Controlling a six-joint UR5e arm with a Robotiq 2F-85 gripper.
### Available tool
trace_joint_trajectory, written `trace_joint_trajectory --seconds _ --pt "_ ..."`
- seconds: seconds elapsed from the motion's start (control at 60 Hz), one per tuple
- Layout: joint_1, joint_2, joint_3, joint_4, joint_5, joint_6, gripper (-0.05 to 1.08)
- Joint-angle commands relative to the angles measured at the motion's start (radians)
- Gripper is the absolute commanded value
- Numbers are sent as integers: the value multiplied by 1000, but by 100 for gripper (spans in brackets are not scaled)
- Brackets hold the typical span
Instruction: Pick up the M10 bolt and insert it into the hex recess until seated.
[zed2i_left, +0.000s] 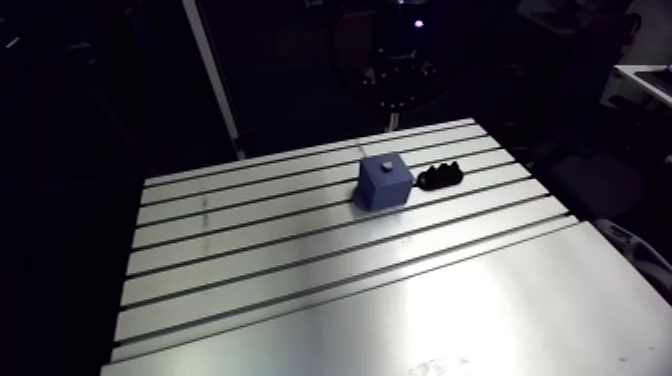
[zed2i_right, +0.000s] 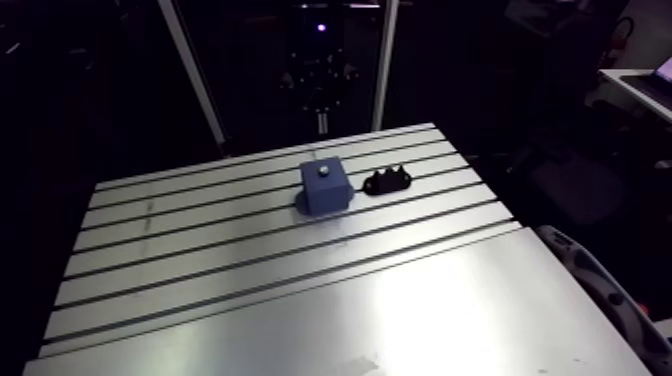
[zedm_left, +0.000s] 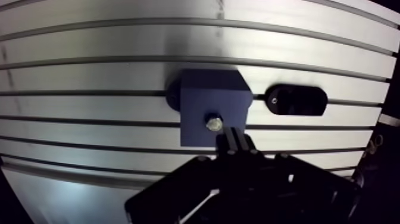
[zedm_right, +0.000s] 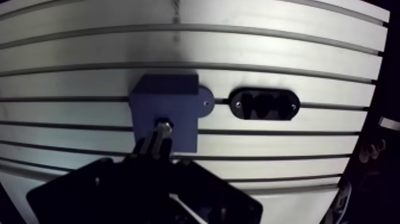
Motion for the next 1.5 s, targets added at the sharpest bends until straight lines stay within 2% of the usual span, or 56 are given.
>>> trace_joint_trajectory --seconds 0.017,0.233,0.5,0.833,1.083,1.5 --pt "4 -3 9 10 -20 -22 108" --pt "5 -1 27 0 -13 -22 108" --pt "1 -1 62 -12 -12 -19 108" --pt "-1 -1 102 -100 -8 -32 108" --pt "-4 0 104 -104 3 -42 108" --pt "-4 0 110 -116 4 -44 108"
